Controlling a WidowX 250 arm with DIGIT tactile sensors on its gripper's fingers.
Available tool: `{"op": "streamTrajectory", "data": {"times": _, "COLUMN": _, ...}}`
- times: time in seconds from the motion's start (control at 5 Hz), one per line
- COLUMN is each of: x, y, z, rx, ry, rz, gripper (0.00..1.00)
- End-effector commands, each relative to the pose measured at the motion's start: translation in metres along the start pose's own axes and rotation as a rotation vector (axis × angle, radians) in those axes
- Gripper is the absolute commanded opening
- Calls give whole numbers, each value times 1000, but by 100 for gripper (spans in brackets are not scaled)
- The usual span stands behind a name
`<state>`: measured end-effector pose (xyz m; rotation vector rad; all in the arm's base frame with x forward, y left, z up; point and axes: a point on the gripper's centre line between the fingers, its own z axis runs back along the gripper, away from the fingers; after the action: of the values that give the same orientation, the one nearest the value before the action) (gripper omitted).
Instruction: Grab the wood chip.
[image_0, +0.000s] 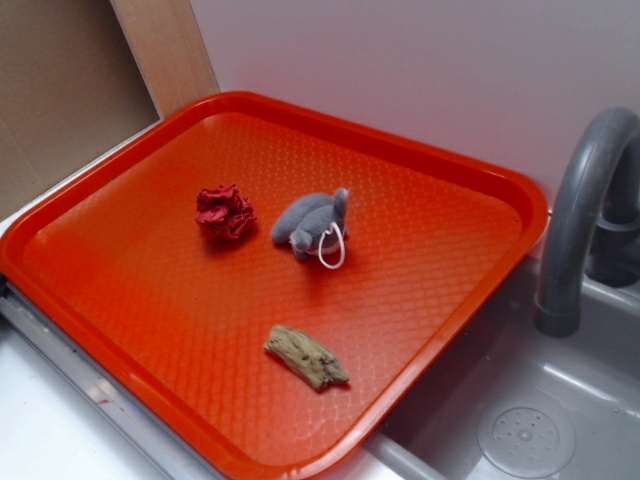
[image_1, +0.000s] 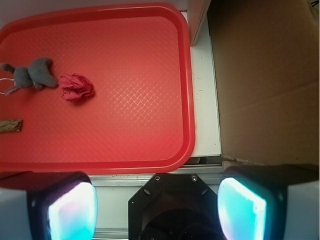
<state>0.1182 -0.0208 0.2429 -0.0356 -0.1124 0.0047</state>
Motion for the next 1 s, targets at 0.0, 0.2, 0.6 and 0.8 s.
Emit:
{"op": "streamTrajectory", "data": {"times": 0.0, "x": 0, "y": 0, "z": 0, "rx": 0, "ry": 0, "rz": 0, "gripper": 100}}
{"op": "streamTrajectory", "data": {"times": 0.2, "x": 22, "y": -23, "z": -4, "rx": 4, "ry": -55, "rz": -253, "gripper": 100}}
{"op": "streamTrajectory", "data": {"times": 0.6, "x": 32, "y": -76, "z": -29, "rx": -4, "ry": -128, "rz": -756, "gripper": 100}}
{"op": "streamTrajectory", "data": {"times": 0.8, "x": 34, "y": -122, "z": -49, "rx": -13, "ry": -65, "rz": -1002, "gripper": 100}}
